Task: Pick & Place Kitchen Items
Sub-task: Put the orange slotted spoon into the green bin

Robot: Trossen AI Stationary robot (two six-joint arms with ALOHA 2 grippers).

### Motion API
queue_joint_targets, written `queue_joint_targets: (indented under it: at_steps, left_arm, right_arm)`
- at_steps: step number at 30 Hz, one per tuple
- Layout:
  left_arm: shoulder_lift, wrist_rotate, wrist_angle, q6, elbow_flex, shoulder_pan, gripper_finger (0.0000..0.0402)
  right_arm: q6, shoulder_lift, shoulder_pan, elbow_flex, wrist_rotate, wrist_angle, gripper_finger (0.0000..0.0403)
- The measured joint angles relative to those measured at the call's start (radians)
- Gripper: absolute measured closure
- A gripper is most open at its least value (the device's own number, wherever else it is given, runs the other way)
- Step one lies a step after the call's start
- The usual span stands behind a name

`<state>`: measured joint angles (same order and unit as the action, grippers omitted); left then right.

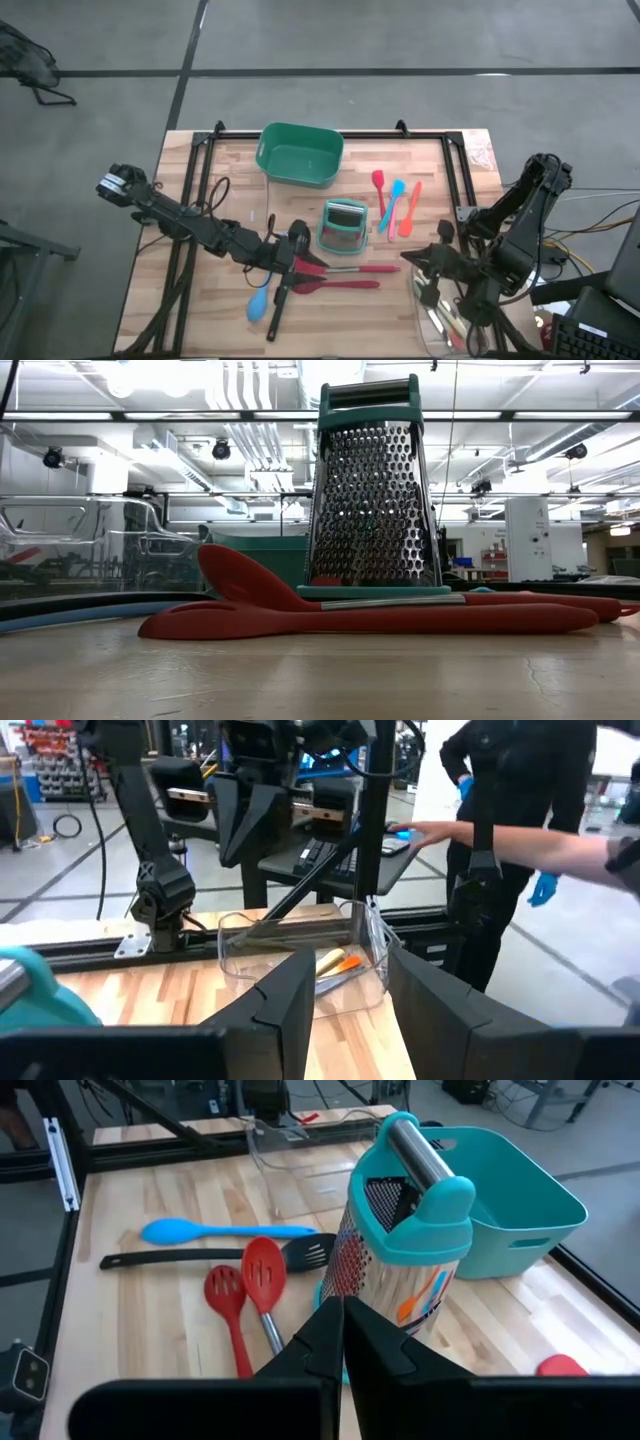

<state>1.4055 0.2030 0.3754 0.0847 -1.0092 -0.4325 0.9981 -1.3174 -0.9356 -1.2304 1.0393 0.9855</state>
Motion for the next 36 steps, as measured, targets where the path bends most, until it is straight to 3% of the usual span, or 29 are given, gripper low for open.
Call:
queue_joint_targets:
  at_steps: [20, 36]
  left_arm:
    - [0.0, 0.024, 0.025, 0.133, 0.0, 0.059, 0.0266]
    - [0.0, 0.033, 0.028, 0.133, 0.0, 0.059, 0.0266]
  right_arm:
    - [0.0, 0.0, 0.0, 0.0, 0.0, 0.0, 0.0394]
    - [0.0, 0.0, 0.0, 0.0, 0.0, 0.0, 0.0394]
